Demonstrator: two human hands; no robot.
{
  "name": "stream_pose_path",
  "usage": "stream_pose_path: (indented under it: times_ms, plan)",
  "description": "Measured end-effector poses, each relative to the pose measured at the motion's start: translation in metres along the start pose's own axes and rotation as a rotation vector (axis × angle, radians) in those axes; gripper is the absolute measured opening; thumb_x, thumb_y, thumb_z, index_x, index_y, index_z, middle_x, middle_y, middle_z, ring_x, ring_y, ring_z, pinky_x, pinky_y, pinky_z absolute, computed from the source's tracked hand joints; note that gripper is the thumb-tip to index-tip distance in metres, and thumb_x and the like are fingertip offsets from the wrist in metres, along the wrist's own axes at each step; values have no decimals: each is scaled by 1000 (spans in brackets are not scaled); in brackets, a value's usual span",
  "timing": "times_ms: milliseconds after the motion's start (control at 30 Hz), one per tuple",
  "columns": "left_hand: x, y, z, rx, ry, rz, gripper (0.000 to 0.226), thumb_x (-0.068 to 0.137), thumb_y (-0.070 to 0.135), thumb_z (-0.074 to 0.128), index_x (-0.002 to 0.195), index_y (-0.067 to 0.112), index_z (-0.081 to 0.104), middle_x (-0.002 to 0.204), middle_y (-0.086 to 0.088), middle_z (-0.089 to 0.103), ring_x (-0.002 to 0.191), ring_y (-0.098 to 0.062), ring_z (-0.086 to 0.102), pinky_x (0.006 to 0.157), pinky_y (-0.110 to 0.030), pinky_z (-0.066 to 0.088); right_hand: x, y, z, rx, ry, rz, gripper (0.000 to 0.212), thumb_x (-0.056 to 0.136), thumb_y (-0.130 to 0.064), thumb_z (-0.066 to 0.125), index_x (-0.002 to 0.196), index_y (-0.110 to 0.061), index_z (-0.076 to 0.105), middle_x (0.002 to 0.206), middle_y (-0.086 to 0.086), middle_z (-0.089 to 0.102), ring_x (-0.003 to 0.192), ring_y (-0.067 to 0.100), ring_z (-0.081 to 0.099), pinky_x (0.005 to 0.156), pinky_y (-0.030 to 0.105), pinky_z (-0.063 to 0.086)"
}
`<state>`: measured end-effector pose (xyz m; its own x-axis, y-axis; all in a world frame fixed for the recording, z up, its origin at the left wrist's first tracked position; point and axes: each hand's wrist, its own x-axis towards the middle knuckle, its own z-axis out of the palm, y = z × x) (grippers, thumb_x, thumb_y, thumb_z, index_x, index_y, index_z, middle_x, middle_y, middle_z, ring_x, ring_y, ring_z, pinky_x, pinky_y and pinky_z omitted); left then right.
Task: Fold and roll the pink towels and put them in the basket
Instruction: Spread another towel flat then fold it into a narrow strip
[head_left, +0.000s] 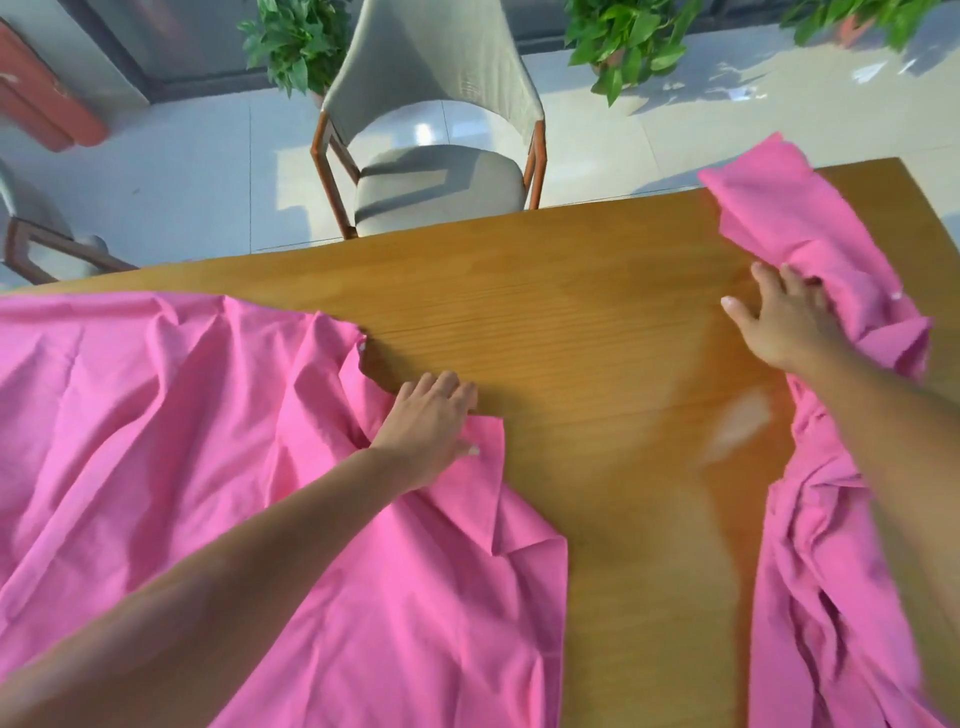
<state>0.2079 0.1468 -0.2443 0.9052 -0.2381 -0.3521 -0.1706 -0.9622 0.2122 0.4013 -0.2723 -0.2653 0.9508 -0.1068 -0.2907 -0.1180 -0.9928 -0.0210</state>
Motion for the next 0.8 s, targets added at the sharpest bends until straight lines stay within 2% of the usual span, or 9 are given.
stream_pose_path:
  times_ms: [133, 233, 267, 333, 433, 533, 633, 733, 800]
  plan:
    - [21, 1, -5, -74, -45, 71, 23, 98, 37, 60, 112, 18, 60, 113, 1, 48, 109, -24, 52, 88, -37, 40, -6, -17, 12, 61, 245, 63, 68, 97, -56, 43, 151, -16, 31, 161, 15, 23, 149, 44, 12, 120, 55, 10]
    - [52, 11, -28, -313, 160, 23, 11, 100, 23, 57, 108, 15, 57, 113, -2, 52, 91, -30, 60, 69, -42, 48, -39, -76, 28, 380, 330, -142, 45, 98, -36, 55, 132, -6, 56, 139, 19, 52, 134, 40, 40, 114, 49, 28]
    - [67, 15, -39, -335, 251, 15, 9, 99, 19, 55, 107, 15, 57, 114, -3, 53, 88, -30, 60, 66, -41, 46, -51, -97, 32, 561, 292, -178, 36, 98, -33, 56, 118, -4, 65, 128, 18, 61, 125, 37, 50, 109, 45, 36]
    - [97, 23, -63, -328, 348, 41, 10, 96, 14, 53, 105, 16, 59, 114, -3, 56, 88, -31, 60, 66, -41, 47, -78, -135, 29, 945, 91, -146, 42, 100, -42, 53, 97, -5, 72, 107, 11, 72, 105, 27, 64, 94, 39, 49]
    - [128, 40, -85, -247, 300, 150, 14, 95, 10, 52, 105, 16, 60, 109, -2, 61, 89, -32, 61, 73, -46, 49, -100, -168, 12, 1379, -380, -175, 59, 89, -68, 48, 102, -16, 72, 96, 3, 76, 89, 20, 73, 74, 31, 56]
    - [141, 59, -86, -273, 275, 182, 9, 95, 12, 53, 100, 12, 59, 101, -3, 64, 87, -31, 61, 75, -46, 49, -109, -170, -1, 1357, -467, -255, 53, 81, -64, 67, 115, -23, 68, 106, 2, 75, 97, 19, 73, 75, 35, 60]
    - [153, 68, -87, -345, 363, 113, 12, 94, 8, 51, 101, 9, 60, 101, -7, 65, 87, -34, 60, 76, -46, 47, -104, -163, 2, 1168, -422, -255, 41, 84, -28, 80, 120, -19, 64, 110, 0, 74, 101, 18, 71, 82, 40, 59]
    - [157, 66, -89, -446, 441, 103, 15, 93, 5, 50, 105, 8, 60, 104, -7, 65, 92, -32, 60, 79, -45, 47, -96, -161, -2, 887, -131, -211, 10, 95, -20, 63, 99, -13, 68, 90, 2, 72, 85, 21, 67, 73, 36, 51]
    - [149, 59, -86, -492, 447, 123, 21, 96, 11, 55, 117, 9, 59, 118, -6, 65, 103, -28, 62, 84, -41, 48, -80, -153, -12, 828, 20, -144, 21, 100, -20, 53, 84, -14, 64, 71, -4, 61, 70, 20, 55, 61, 36, 39]
